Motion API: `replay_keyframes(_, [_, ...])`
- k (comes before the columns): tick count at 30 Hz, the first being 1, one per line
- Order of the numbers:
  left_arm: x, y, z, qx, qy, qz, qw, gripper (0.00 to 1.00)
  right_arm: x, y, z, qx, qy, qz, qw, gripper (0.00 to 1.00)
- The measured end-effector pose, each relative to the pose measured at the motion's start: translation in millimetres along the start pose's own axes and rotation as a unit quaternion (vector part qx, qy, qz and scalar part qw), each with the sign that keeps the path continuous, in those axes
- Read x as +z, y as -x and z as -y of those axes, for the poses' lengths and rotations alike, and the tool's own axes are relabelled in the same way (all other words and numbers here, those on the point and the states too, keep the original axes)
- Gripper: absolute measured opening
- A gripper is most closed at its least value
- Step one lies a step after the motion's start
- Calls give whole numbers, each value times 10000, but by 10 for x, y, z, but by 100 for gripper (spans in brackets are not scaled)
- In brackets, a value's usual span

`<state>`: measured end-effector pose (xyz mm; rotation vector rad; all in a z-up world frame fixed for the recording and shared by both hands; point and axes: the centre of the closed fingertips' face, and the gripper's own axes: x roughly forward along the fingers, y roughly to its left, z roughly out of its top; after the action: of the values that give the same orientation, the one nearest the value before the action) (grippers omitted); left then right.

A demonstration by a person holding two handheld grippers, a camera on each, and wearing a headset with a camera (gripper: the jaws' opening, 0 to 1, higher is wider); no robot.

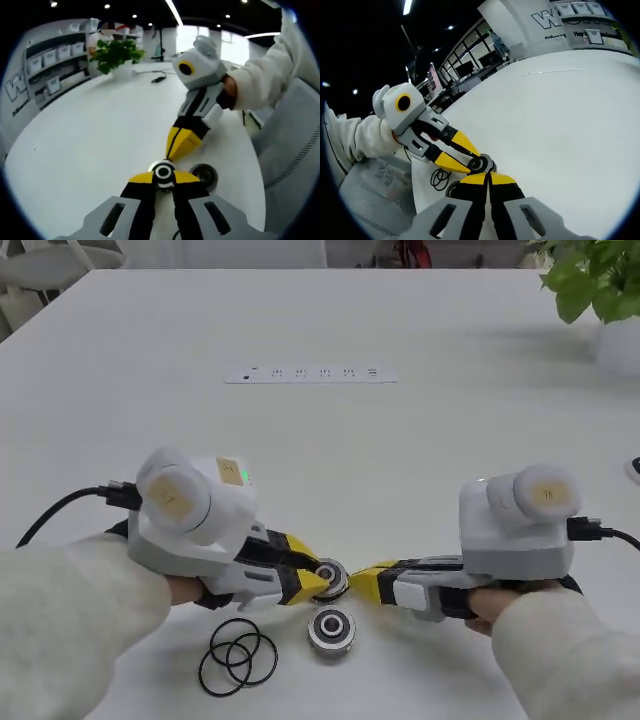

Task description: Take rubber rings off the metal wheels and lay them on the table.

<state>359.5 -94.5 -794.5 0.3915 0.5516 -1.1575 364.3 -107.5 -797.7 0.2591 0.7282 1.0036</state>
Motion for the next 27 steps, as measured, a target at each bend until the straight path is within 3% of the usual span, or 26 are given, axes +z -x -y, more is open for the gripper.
replay_keyframes(8, [-5, 2, 0, 15, -68, -14, 10000, 13, 5, -10, -26, -109, 110, -141, 9998, 0])
replay_keyframes(27, [-7, 1, 9, 33, -73, -16, 10000, 13, 37, -39, -107, -71, 312, -207, 9993, 0])
